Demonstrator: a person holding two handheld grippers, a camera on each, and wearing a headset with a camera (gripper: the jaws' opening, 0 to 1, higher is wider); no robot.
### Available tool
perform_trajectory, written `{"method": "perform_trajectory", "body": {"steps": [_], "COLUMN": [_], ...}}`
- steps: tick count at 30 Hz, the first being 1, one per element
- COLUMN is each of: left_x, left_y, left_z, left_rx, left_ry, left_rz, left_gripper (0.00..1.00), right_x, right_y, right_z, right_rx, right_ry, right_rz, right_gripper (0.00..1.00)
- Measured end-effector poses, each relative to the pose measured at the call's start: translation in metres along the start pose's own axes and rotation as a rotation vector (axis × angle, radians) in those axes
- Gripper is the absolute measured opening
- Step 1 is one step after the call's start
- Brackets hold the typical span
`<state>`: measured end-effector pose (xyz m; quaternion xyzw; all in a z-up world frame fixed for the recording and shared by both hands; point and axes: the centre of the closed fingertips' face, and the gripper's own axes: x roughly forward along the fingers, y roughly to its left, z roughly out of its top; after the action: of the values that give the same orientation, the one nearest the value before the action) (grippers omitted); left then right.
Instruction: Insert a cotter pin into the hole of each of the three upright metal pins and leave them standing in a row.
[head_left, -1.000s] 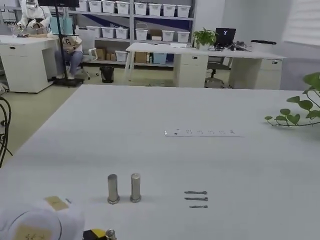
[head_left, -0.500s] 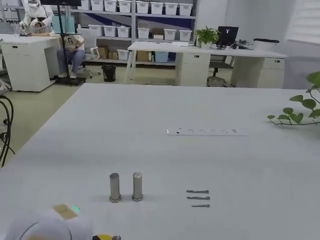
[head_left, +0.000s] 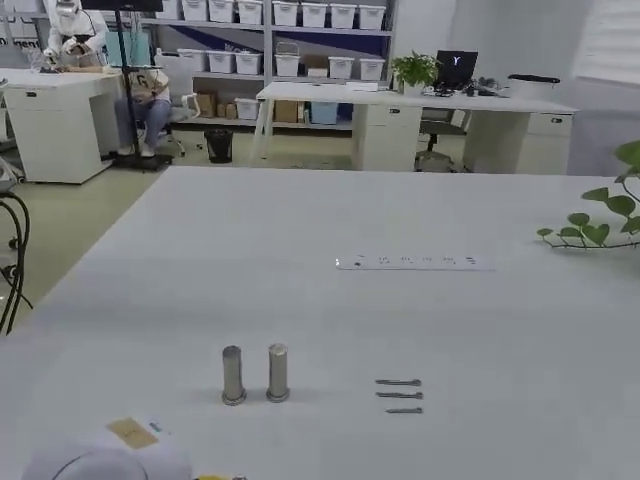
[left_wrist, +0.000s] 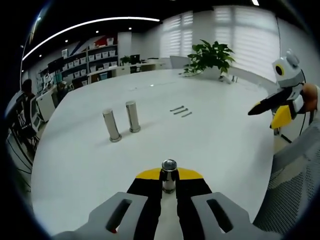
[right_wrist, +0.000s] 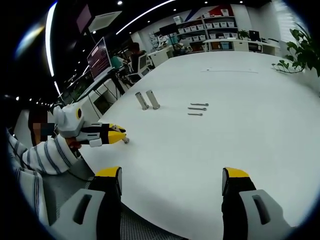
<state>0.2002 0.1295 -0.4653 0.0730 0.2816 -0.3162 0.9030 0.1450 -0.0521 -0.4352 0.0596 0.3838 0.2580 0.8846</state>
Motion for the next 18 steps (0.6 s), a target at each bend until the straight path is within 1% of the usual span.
{"method": "perform_trajectory", "body": {"steps": [3, 4, 5, 6, 8, 10, 11, 13, 14, 15, 17, 18], "left_x": [0.0, 0.0, 0.0, -0.002, -0.006, -0.009, -0.011, -0.015, -0.018, -0.02, -0.024, -0.026], "left_y": [0.0, 0.0, 0.003, 0.006, 0.004, 0.004, 0.004, 0.002, 0.002, 0.002, 0.0, -0.001], "left_z": [0.0, 0.0, 0.003, 0.009, 0.012, 0.015, 0.017, 0.021, 0.024, 0.028, 0.034, 0.036], "left_rx": [-0.009, -0.035, -0.057, -0.045, -0.033, -0.034, -0.031, -0.036, -0.046, -0.053, -0.117, -0.132], "left_ry": [-0.002, -0.006, -0.016, -0.043, -0.045, -0.038, -0.042, -0.054, -0.068, -0.093, -0.127, -0.137], "left_rz": [0.0, 0.007, 0.028, 0.047, 0.037, 0.028, 0.025, 0.003, -0.001, -0.002, -0.019, -0.03], "left_gripper": [0.06, 0.06, 0.07, 0.11, 0.17, 0.17, 0.16, 0.19, 0.21, 0.26, 0.32, 0.34], "right_x": [0.0, 0.0, 0.0, 0.0, 0.0, -0.001, -0.002, -0.003, -0.004, -0.004, -0.004, -0.004], "right_y": [0.0, 0.0, 0.001, 0.001, 0.0, 0.001, 0.001, 0.001, 0.001, 0.001, 0.0, 0.0], "right_z": [0.0, 0.001, 0.001, 0.001, 0.001, 0.001, 0.002, 0.004, 0.005, 0.006, 0.006, 0.005], "right_rx": [-0.001, -0.001, -0.001, -0.002, -0.002, -0.001, -0.003, -0.005, -0.004, -0.003, -0.002, -0.004], "right_ry": [0.0, 0.0, -0.001, -0.001, -0.002, 0.0, -0.001, -0.007, -0.012, -0.015, -0.013, -0.01], "right_rz": [0.003, 0.003, 0.003, 0.003, 0.002, 0.003, 0.003, 0.005, 0.004, 0.004, 0.005, 0.006], "right_gripper": [0.8, 0.8, 0.8, 0.8, 0.8, 0.8, 0.8, 0.8, 0.8, 0.8, 0.8, 0.8]}}
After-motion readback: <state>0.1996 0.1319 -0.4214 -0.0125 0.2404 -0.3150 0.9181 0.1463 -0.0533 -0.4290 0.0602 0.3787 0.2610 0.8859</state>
